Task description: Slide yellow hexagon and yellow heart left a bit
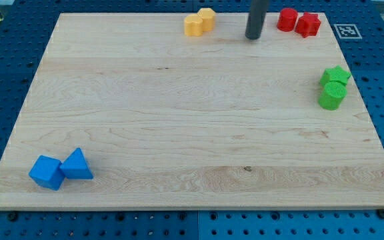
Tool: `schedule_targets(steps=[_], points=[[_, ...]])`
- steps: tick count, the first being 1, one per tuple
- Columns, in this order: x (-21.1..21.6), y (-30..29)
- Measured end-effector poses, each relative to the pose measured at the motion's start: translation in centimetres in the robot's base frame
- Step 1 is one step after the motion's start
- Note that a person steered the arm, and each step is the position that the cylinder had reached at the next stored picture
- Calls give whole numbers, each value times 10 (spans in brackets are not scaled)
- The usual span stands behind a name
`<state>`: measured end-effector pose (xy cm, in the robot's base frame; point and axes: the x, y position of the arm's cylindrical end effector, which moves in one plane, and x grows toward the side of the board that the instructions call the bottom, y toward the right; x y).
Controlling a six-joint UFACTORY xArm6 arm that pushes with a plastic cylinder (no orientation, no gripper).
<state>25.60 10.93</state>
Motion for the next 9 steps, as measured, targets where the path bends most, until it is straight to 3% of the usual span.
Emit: schedule_targets(steps=[2,8,9], points=[[-62,-33],[-31,-99],[-8,-73]])
